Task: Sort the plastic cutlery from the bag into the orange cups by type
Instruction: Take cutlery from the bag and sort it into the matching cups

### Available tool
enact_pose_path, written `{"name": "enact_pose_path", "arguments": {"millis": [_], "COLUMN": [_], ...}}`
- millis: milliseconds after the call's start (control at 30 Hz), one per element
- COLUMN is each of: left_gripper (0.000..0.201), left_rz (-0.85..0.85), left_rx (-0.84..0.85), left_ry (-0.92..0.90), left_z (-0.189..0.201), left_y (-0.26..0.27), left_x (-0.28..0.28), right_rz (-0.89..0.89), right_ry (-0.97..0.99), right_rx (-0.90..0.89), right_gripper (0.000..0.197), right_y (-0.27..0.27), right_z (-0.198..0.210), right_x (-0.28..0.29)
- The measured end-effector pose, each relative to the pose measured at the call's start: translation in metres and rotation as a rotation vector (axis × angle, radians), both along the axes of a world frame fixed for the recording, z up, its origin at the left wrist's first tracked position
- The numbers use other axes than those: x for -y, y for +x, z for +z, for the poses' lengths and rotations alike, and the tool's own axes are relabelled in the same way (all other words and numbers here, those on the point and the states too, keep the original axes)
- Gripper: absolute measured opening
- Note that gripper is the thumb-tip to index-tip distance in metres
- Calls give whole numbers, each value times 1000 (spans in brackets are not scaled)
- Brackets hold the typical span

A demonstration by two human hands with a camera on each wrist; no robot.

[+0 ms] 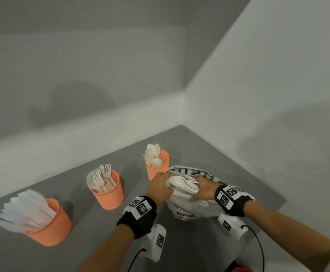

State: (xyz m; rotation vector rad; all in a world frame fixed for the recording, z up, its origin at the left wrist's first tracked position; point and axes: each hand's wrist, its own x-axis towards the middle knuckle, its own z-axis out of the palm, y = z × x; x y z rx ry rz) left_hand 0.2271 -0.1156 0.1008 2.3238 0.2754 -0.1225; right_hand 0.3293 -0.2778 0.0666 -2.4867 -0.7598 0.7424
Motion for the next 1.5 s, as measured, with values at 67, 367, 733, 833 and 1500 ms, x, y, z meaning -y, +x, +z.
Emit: {"name": "enact_pose_path", "arguments": {"millis": [67,367,733,833,1500], "left_gripper": [62,49,18,22,36], "left_rz": [-10,58,522,656,1055], "left_rx": [6,-42,261,225,241], "left_ry": [-89,-322,-758,-1010,-1631], "left_z": [0,-10,4,5,13], "left_y": [2,6,-13,-24,-62], "left_x": [4,6,-27,-35,-61], "right_rz": [-29,-133,-318,-363,-420], "right_ry": [15,304,814,941,1190], "right_rx": [-10,-34,-331,-444,-410], "right_gripper": [74,46,26,28,33], "right_y": [1,-9,-11,-14,-94], "right_z": [1,30,90,94,80], "right_x": [7,11,-48,-81,-204]}}
